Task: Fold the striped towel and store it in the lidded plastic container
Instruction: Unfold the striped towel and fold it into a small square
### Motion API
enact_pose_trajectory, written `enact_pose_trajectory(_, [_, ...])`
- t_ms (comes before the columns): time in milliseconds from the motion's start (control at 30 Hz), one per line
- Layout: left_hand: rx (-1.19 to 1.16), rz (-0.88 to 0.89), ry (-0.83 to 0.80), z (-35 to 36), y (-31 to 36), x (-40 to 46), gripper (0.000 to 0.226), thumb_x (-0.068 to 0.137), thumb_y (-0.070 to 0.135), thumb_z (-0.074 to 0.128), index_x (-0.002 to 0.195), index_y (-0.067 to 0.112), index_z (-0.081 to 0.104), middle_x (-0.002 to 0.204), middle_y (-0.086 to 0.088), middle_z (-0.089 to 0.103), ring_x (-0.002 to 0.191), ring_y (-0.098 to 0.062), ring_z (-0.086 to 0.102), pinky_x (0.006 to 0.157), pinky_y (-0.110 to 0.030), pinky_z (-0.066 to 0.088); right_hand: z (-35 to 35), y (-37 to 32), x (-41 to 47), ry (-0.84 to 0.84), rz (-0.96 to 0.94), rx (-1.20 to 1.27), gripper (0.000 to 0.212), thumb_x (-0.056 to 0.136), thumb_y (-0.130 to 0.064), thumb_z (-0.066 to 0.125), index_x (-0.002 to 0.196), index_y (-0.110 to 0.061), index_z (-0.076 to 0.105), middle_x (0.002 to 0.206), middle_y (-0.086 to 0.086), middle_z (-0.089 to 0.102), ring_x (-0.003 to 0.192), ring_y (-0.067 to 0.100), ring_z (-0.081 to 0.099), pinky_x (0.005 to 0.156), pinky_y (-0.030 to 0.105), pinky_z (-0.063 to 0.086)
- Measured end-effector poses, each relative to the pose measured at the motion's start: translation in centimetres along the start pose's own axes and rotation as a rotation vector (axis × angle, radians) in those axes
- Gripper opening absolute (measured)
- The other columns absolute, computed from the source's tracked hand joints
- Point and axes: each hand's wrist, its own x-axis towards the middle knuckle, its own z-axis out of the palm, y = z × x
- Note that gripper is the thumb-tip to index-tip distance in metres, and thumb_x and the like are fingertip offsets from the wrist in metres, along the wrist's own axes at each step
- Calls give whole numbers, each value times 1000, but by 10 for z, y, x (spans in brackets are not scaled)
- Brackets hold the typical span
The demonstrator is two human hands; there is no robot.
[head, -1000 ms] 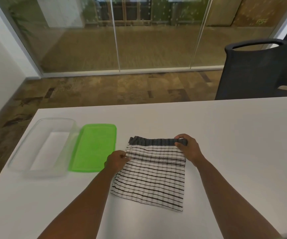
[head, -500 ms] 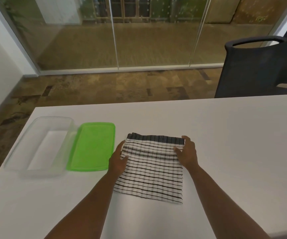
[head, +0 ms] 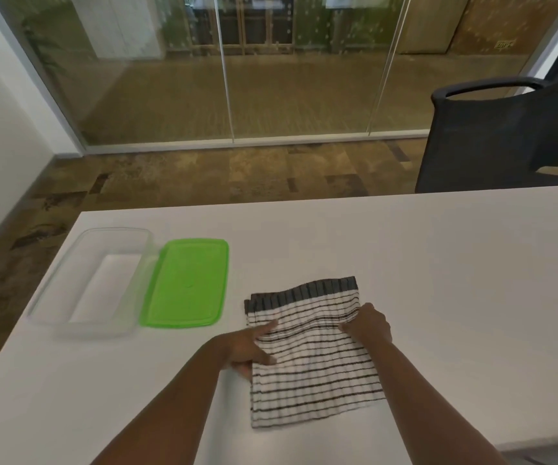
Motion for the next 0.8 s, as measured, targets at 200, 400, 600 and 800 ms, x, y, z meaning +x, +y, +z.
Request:
enact_pose_trajectory(200, [54, 337, 586, 4, -9, 3, 48, 82, -7, 60, 127, 11, 57, 133, -12, 57, 116, -22, 57, 91, -16, 45, -4, 13, -10, -6, -72, -16, 52, 78, -28, 71, 120, -7, 50, 122, 12, 61, 114, 30, 57, 94, 37, 46])
enact_pose_trajectory(400, [141, 297, 788, 16, -19, 3, 48, 85, -5, 54, 132, 5, 50, 125, -21, 61, 109, -29, 60, 90, -26, 45, -7, 19, -15, -6, -80, 0, 52, 77, -34, 71, 118, -8, 52, 121, 12, 62, 112, 30, 58, 93, 37, 47])
enact_pose_trajectory(600, [95, -65, 708, 29, 1, -2, 60, 79, 20, 71, 124, -2, 38, 127, -20, 53, 117, -34, 54, 97, -39, 46, -14, 20, -15, -126, 18, 49, 62, 74, -34, 76, 121, 0, 55, 122, 15, 62, 113, 30, 59, 98, 37, 49])
enact_pose_trajectory(800, [-207, -136, 463, 26, 11, -18, 31, 78, 18, 73, 92, -2, 54, 62, -7, 48, 51, -14, 38, 40, -21, 30, -26, 19, -20, -340, 7, 438, 48, 81, -18, 71, 118, 9, 57, 95, 19, 67, 79, 29, 65, 72, 35, 56])
